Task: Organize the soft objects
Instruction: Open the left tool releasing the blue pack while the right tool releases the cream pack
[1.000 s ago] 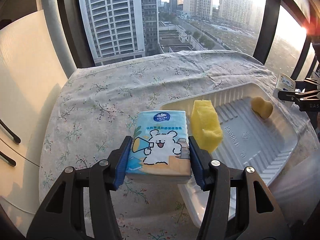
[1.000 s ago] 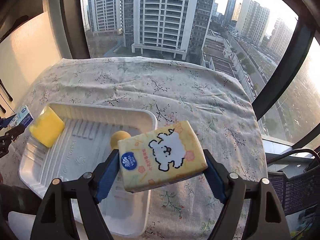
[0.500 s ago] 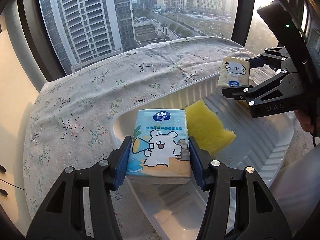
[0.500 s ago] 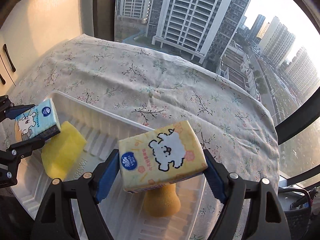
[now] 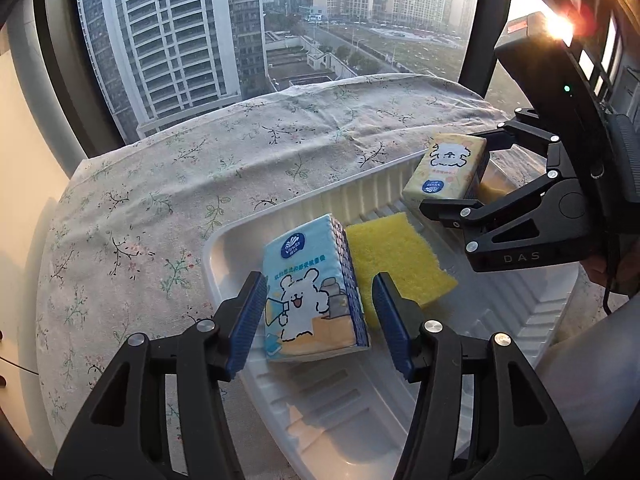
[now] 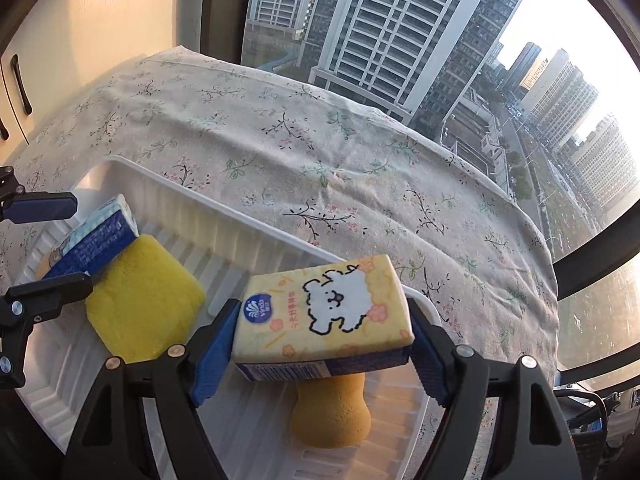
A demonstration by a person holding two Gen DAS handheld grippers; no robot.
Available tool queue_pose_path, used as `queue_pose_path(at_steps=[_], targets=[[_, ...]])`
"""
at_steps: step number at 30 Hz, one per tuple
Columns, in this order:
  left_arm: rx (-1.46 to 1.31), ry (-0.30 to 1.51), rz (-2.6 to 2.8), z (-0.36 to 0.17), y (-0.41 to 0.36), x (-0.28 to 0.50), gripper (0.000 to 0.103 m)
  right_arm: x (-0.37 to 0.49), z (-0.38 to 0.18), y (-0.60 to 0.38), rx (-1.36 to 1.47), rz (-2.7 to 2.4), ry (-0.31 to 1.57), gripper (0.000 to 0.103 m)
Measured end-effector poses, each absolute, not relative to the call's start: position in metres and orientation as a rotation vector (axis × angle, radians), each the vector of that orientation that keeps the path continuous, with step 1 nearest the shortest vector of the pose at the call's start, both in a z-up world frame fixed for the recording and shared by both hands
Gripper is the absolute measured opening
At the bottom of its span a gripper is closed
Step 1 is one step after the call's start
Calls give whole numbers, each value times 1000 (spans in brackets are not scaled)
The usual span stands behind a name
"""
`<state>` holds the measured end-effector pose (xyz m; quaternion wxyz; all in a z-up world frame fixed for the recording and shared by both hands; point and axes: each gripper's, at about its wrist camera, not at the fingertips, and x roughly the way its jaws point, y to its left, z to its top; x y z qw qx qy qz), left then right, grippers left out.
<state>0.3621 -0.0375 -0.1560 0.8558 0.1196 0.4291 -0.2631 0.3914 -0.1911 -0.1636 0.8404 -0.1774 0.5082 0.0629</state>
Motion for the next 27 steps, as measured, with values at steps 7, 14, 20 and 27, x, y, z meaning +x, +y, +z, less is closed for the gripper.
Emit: queue_pose_path(at_steps=[7,14,20,27], targets=[[218,880,-566,-140,-36,354,59,382,-151,-186,-398,144,1054,81],[160,825,-508,-119,-20,351,59,373,-132,-203,-335,112,1044,81],[96,837,-460,-115,5,344,59,358,-115,-230,-220,107,1054,81],[99,829,-395,-115,23,321,59,339,-95,-251,-117,101,1044,85]])
